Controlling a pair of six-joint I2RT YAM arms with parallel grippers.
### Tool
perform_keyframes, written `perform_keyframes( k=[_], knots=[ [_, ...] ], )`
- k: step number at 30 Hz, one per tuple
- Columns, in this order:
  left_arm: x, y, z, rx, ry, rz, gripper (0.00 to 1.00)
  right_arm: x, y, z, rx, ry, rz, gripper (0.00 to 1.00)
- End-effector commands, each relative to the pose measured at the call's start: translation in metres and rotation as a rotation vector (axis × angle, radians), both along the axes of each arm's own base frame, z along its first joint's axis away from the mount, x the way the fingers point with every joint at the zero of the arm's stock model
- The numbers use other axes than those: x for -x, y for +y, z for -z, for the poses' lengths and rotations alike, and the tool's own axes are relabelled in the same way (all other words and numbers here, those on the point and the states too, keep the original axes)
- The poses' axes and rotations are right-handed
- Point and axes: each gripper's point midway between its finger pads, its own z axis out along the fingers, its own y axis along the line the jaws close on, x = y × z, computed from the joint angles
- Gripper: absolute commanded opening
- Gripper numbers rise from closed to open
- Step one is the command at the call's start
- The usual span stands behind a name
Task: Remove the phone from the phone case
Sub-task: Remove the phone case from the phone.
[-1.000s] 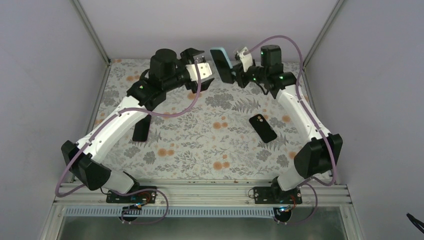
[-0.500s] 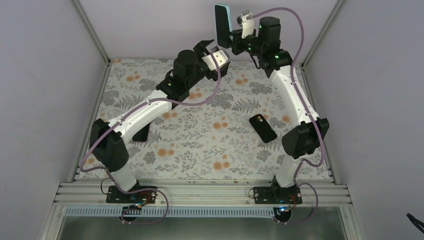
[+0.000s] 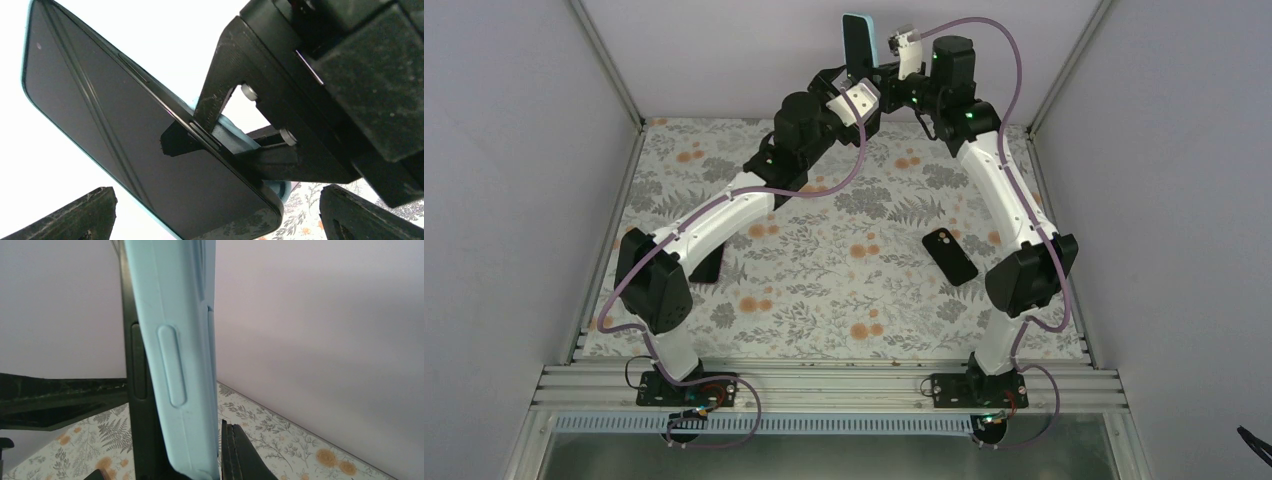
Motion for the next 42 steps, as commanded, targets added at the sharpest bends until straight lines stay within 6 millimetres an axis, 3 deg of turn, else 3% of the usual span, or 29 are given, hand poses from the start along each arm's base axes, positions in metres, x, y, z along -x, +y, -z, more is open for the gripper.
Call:
perform_keyframes(
  k=[1, 5, 16, 21, 28, 32, 35, 42],
  knots=[
    [0.005, 0.007, -0.019, 0.055, -0.029, 0.002, 1.0, 0.01, -0.001, -0.034, -0.04, -0.1, -0.014, 0.03],
    [0.007, 0.012, -0.023, 0.059, -0.037, -0.011, 1.0, 0.012, 0.0, -0.032, -0.038, -0.096, -0.024, 0.03],
    [-0.017, 0.035, -0.007, 0.043, -0.055, -0.139, 1.0, 0.03, 0.004, -0.039, -0.067, -0.097, -0.072, 0.03],
    [-0.016, 0.036, -0.006, 0.028, -0.083, -0.167, 1.0, 0.038, 0.01, -0.044, -0.083, -0.099, -0.092, 0.03],
    [-0.02, 0.083, -0.026, 0.044, -0.25, -0.46, 1.0, 0.051, 0.02, -0.046, -0.105, -0.086, -0.137, 0.03],
    [-0.009, 0.129, -0.049, 0.109, -0.437, -0.659, 0.96, 0.067, 0.038, -0.022, -0.103, -0.038, -0.205, 0.03],
    [-0.012, 0.153, -0.061, 0.159, -0.475, -0.714, 1.0, 0.078, 0.057, 0.003, -0.101, 0.019, -0.267, 0.03],
    [-0.018, 0.145, -0.058, 0.163, -0.48, -0.663, 1.0, 0.106, 0.099, 0.018, -0.088, 0.046, -0.39, 0.03]
  ],
)
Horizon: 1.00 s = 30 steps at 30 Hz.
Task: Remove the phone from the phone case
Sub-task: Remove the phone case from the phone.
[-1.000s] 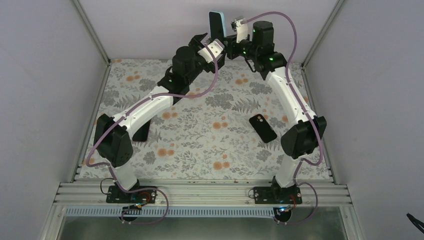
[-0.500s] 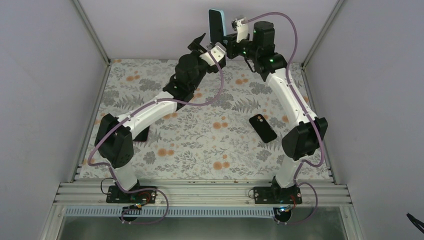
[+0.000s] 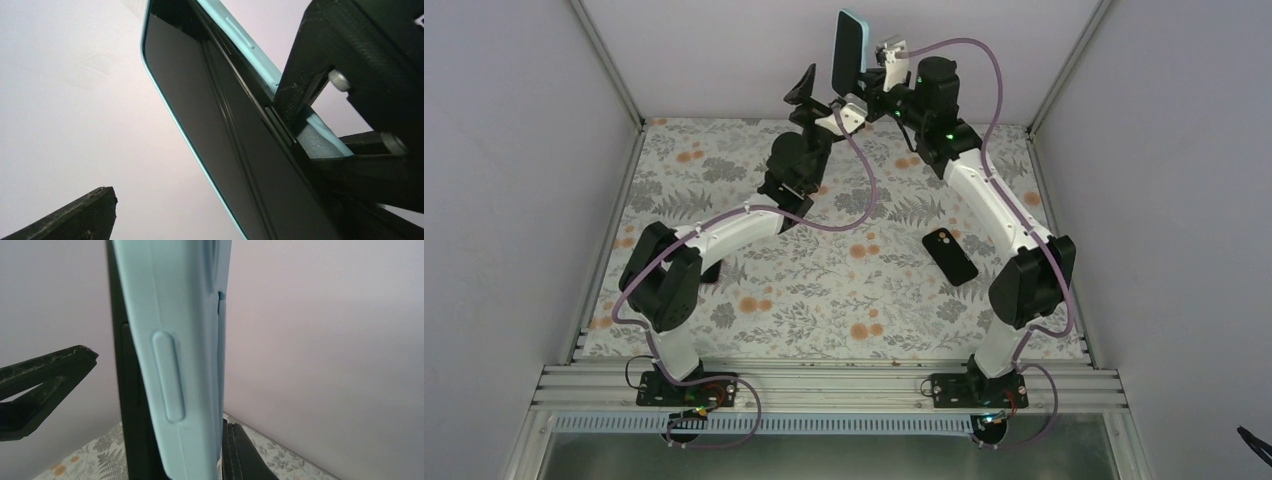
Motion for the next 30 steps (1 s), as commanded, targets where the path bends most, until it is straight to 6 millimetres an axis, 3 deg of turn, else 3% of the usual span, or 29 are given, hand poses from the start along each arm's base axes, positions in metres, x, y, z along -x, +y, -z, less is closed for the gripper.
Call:
perform_keyframes(
  k=[1, 3, 4, 6, 7, 17, 23, 26, 30],
  knots=[
    [-0.012, 0.088, -0.045, 0.187, -0.144, -0.261, 0.99, 0.095, 0.072, 0.015, 0.01, 0.143, -0.391, 0.03],
    [-0.015, 0.082, -0.04, 0.172, -0.142, -0.252, 0.89, 0.104, 0.084, 0.018, 0.011, 0.151, -0.436, 0.03],
    [-0.018, 0.079, -0.037, 0.166, -0.128, -0.237, 0.79, 0.108, 0.09, 0.02, 0.012, 0.158, -0.455, 0.03],
    [-0.023, 0.073, -0.034, 0.178, -0.09, -0.204, 0.44, 0.114, 0.098, 0.022, 0.012, 0.167, -0.489, 0.03],
    [-0.025, 0.071, -0.033, 0.181, -0.077, -0.194, 0.37, 0.116, 0.101, 0.023, 0.01, 0.17, -0.505, 0.03],
    [-0.03, 0.076, -0.038, 0.187, -0.109, -0.244, 0.22, 0.136, 0.121, 0.042, 0.02, 0.216, -0.621, 0.03],
    [-0.033, 0.108, -0.054, 0.209, -0.152, -0.337, 0.1, 0.136, 0.115, 0.047, 0.039, 0.206, -0.593, 0.02],
    [-0.027, 0.127, -0.066, 0.213, -0.184, -0.363, 0.03, 0.127, 0.108, 0.053, 0.079, 0.186, -0.541, 0.03],
    [-0.011, 0.138, -0.068, 0.2, -0.191, -0.334, 0.02, 0.1, 0.088, 0.056, 0.175, 0.113, -0.405, 0.03]
  ],
)
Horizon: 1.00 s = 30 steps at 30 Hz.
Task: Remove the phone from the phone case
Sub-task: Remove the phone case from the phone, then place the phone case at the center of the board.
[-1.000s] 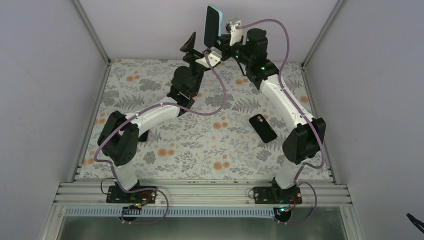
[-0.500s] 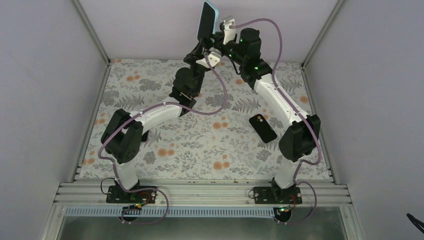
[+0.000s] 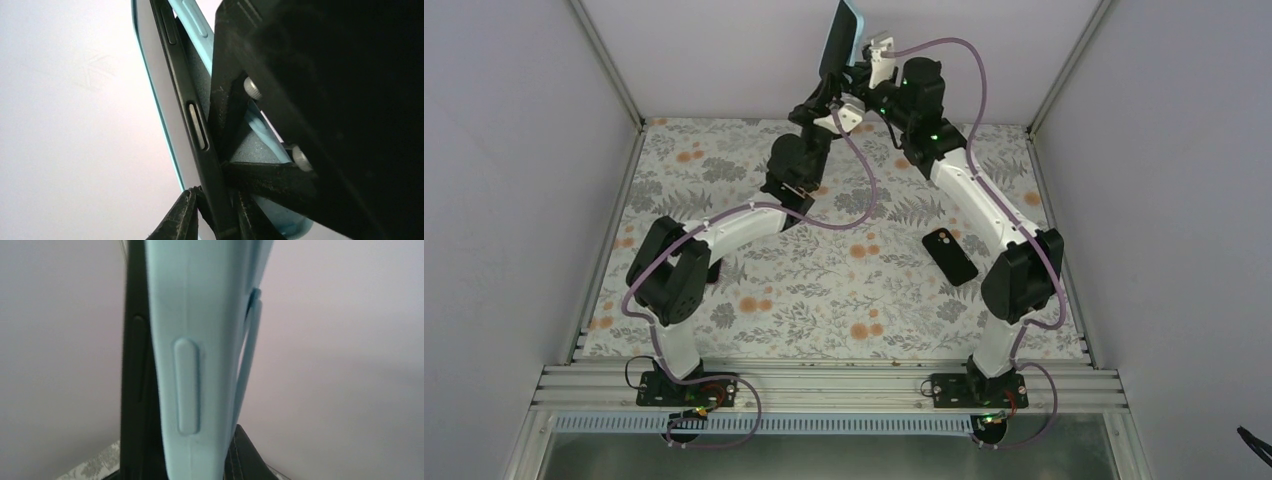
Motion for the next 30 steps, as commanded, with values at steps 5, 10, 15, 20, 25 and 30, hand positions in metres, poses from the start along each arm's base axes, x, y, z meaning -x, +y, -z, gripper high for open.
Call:
perform_keyframes(
  k=[5, 10, 15, 20, 25, 30],
  knots=[
    [0.018, 0.118, -0.052, 0.077, -0.012, -0.158, 0.02, 0.033, -0.002, 0.086, 0.462, 0.096, -0.033, 0.03],
    [0.042, 0.122, -0.018, -0.12, 0.13, -0.139, 0.02, -0.022, -0.101, 0.099, 0.608, 0.129, 0.192, 0.03],
    [0.078, 0.134, 0.028, -0.319, 0.281, -0.112, 0.02, -0.021, -0.167, 0.129, 0.796, 0.216, 0.229, 0.03],
    [0.109, 0.145, 0.117, -0.532, 0.467, -0.13, 0.02, 0.036, -0.198, 0.189, 0.858, 0.502, -0.011, 0.03],
    [0.142, 0.134, 0.21, -0.723, 0.647, -0.08, 0.02, 0.147, -0.176, 0.262, 0.777, 0.807, -0.383, 0.03],
    [0.176, 0.12, 0.275, -0.901, 0.644, -0.047, 0.02, 0.216, -0.169, 0.324, 0.743, 0.992, -0.527, 0.03]
  ],
)
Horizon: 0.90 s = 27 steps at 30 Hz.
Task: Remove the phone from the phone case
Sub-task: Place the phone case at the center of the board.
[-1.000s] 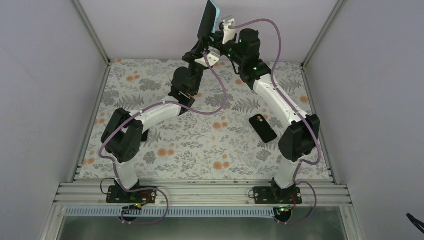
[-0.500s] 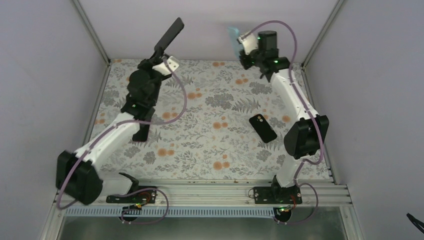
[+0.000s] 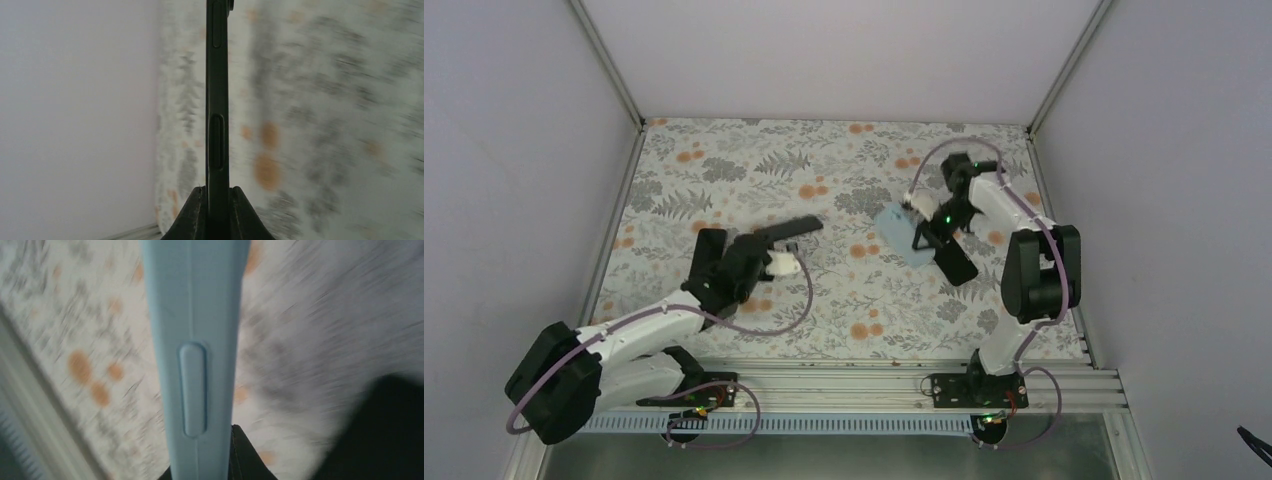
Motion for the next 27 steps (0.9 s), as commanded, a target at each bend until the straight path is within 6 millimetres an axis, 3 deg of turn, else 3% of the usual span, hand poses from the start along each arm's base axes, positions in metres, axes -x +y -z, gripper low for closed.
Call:
perform_keyframes(
  k=[1, 6, 8, 9, 10, 12, 13, 14, 16, 20, 24, 27],
  knots=[
    [0.018, -0.005, 0.019, -0.105, -0.066, 0.028, 0.02, 0.076, 0.021, 0.027, -0.111, 0.225, -0.085, 0.03],
    [0.044, -0.024, 0.062, -0.202, -0.025, 0.122, 0.03, 0.098, 0.029, 0.067, -0.082, 0.324, -0.081, 0.03],
    [0.053, -0.031, 0.076, -0.224, 0.001, 0.154, 0.1, 0.099, 0.029, 0.078, -0.059, 0.35, -0.063, 0.04],
    [0.058, -0.034, 0.084, -0.232, 0.024, 0.175, 0.24, 0.097, 0.028, 0.082, -0.047, 0.347, -0.052, 0.09],
    [0.064, -0.038, 0.091, -0.24, 0.047, 0.2, 0.5, 0.093, 0.026, 0.085, -0.03, 0.341, -0.042, 0.18],
    [0.076, -0.046, 0.099, -0.246, 0.072, 0.244, 0.9, 0.085, 0.022, 0.088, 0.002, 0.311, -0.022, 0.46],
    [0.081, -0.051, 0.102, -0.238, 0.095, 0.273, 0.99, 0.08, 0.018, 0.088, 0.032, 0.282, -0.008, 0.58],
    [0.087, -0.056, 0.102, -0.224, 0.121, 0.297, 1.0, 0.073, 0.014, 0.088, 0.062, 0.252, 0.006, 0.67],
    [0.099, -0.069, 0.098, -0.178, 0.195, 0.357, 1.0, 0.066, 0.006, 0.083, 0.116, 0.207, 0.012, 0.97],
    [0.138, -0.087, 0.083, -0.134, 0.483, 0.488, 1.0, 0.054, -0.005, 0.05, 0.172, 0.102, -0.003, 1.0],
    [0.165, -0.106, 0.041, -0.104, 0.794, 0.539, 1.0, 0.052, -0.014, 0.003, 0.215, 0.02, -0.048, 1.0],
    [0.177, -0.115, 0.001, -0.079, 0.896, 0.591, 1.0, 0.047, -0.018, -0.034, 0.23, -0.071, -0.07, 1.0]
  ],
)
